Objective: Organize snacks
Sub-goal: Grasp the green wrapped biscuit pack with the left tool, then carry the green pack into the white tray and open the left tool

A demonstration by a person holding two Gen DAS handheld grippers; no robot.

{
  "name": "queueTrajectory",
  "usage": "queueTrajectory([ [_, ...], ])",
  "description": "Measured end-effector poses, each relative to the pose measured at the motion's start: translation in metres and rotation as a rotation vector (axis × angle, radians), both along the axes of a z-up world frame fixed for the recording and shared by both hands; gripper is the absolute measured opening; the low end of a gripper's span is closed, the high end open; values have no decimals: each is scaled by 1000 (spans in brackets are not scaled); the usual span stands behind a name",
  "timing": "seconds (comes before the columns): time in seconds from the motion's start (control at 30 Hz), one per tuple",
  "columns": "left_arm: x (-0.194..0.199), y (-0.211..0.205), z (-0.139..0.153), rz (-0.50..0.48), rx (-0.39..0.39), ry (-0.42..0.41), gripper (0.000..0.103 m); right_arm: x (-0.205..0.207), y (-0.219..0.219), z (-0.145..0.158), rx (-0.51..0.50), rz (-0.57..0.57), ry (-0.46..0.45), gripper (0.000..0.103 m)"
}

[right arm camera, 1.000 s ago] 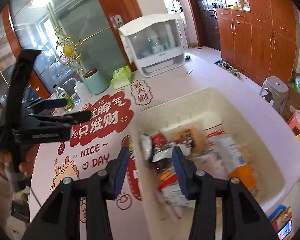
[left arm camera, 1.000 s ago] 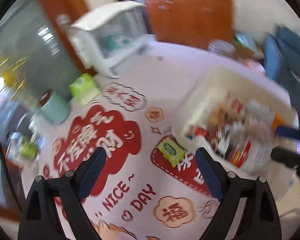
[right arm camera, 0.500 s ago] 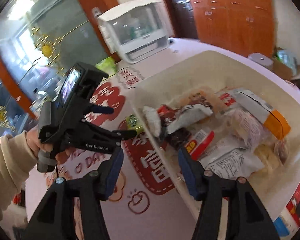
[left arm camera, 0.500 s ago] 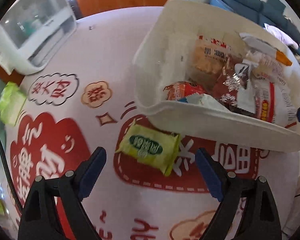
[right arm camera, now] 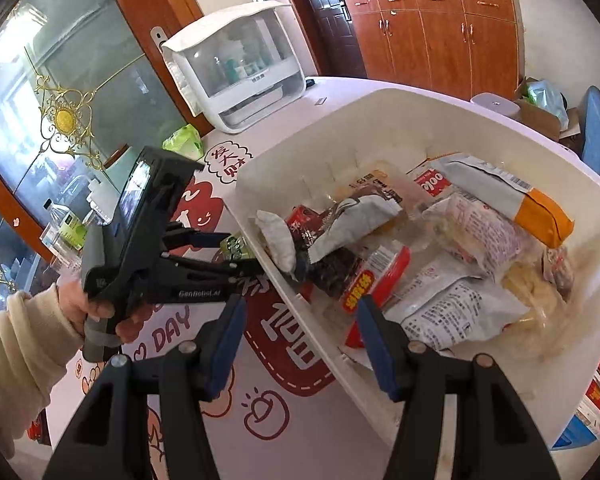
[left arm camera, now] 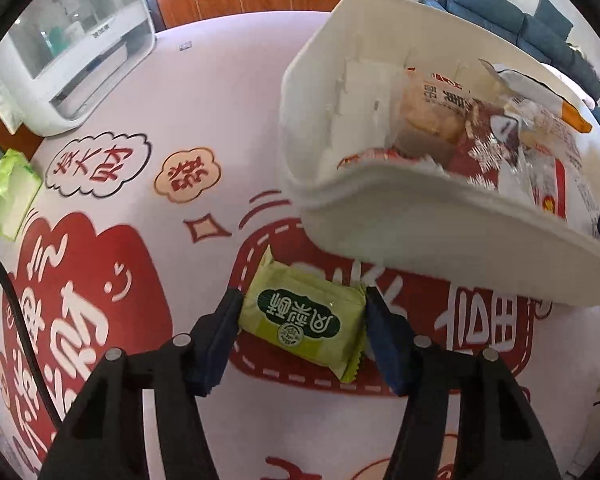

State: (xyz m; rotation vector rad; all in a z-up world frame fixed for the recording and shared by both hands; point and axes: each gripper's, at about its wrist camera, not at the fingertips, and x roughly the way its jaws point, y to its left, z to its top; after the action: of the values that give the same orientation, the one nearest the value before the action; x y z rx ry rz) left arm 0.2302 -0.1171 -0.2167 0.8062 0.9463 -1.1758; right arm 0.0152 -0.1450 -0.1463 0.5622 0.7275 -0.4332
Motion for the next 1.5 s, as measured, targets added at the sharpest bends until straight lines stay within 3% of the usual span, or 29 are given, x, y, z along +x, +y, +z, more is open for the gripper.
queueTrajectory([
  [0.27, -20, 40, 9, 182, -4, -8, 55, 0, 7, 6, -10, 56, -10, 58],
  [0.43, -34, 72, 49, 355, -33, 1, 55, -4, 12, 13, -11, 95, -10, 58],
  [0.63, -66, 84, 117, 510, -137, 1, 55, -14, 7, 28, -18, 132, -12, 58],
  [0.8, -91, 53, 169, 570, -242, -11, 55, -30, -9, 50, -54, 140, -33, 58],
  [1.0, -111, 4, 207, 615, -296, -12, 55, -53, -46, 82, -97, 123, -52, 58],
  [1.27, -125, -54, 214, 661, -276, -44, 55, -74, -109, 117, -144, 70, -84, 58],
  [1.5, -129, -83, 198, 699, -230, -56, 62, -70, -144, 116, -164, 93, -48, 59],
])
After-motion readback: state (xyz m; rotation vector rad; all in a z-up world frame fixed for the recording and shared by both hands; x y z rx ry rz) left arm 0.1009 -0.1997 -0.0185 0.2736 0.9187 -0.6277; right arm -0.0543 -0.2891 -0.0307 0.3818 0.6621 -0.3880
